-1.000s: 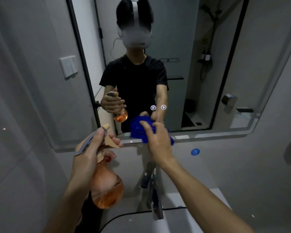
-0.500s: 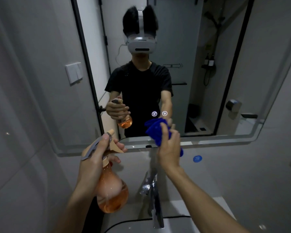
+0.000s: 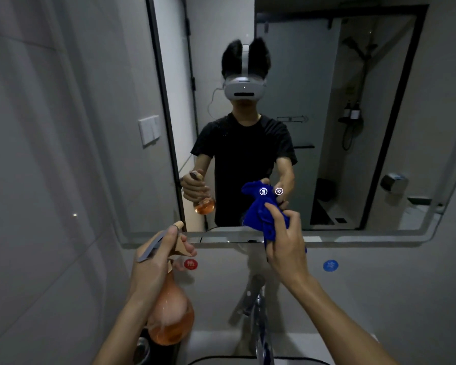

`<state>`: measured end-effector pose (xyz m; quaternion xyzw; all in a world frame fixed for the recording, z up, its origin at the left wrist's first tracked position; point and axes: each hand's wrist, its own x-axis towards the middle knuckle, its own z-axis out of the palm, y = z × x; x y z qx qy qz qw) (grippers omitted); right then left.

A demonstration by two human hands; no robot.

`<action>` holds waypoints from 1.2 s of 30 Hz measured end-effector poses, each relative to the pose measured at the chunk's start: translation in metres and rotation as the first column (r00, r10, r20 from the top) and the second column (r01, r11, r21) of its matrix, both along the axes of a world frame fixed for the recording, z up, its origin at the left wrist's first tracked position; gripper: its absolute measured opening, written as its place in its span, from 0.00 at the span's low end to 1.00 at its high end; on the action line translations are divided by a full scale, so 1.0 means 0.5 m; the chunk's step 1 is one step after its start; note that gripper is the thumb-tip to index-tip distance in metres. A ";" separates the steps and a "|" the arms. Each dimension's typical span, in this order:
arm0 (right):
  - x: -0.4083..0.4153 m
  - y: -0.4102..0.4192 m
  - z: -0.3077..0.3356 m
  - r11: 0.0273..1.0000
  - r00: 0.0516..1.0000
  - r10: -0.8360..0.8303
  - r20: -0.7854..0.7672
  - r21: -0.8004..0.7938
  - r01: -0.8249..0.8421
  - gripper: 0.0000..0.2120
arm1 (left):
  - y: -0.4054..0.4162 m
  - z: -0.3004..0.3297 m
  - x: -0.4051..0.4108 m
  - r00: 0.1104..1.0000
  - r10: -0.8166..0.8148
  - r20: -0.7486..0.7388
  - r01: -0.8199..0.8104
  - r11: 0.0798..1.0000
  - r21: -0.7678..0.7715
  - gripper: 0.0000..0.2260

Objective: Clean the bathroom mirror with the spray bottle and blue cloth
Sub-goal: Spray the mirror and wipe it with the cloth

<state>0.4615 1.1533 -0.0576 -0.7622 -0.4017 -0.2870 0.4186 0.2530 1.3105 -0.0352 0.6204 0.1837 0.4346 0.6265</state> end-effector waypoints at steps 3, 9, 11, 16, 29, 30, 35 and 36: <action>-0.001 -0.003 0.019 1.000 1.000 -0.006 -0.004 0.010 0.006 0.38 | 0.011 -0.015 -0.006 1.000 0.021 -0.020 -0.022 0.995 -0.093 0.25; -0.017 0.051 0.182 0.991 0.982 -0.062 0.178 0.128 0.039 0.32 | 0.013 0.003 -0.028 0.999 0.024 0.047 -0.021 0.998 -0.064 0.22; -0.011 0.089 0.274 0.976 0.953 -0.143 0.268 0.198 0.091 0.30 | 0.011 0.024 -0.040 0.996 0.026 0.083 -0.024 0.999 -0.025 0.21; -0.004 0.200 0.380 0.940 0.874 -0.339 0.347 0.171 0.297 0.28 | 0.010 0.058 -0.064 0.983 0.028 0.182 -0.011 0.996 -0.090 0.22; -0.010 0.145 -0.054 0.846 0.805 0.161 0.570 -0.501 0.185 0.38 | 0.037 0.052 -0.071 0.981 0.048 0.189 -0.023 0.991 -0.133 0.22; -0.005 0.144 -0.021 0.882 0.806 0.112 0.581 -0.431 0.189 0.39 | 0.037 0.056 -0.068 0.980 0.043 0.193 -0.019 0.992 -0.123 0.21; 0.016 0.160 0.250 0.958 0.730 -0.203 0.653 -0.021 0.286 0.29 | 0.031 0.059 -0.047 0.981 -0.010 0.193 0.025 0.997 -0.076 0.20; 0.020 0.169 0.300 0.958 0.733 -0.232 0.639 0.021 0.285 0.28 | 0.030 0.059 -0.045 0.981 -0.013 0.195 0.027 0.997 -0.069 0.20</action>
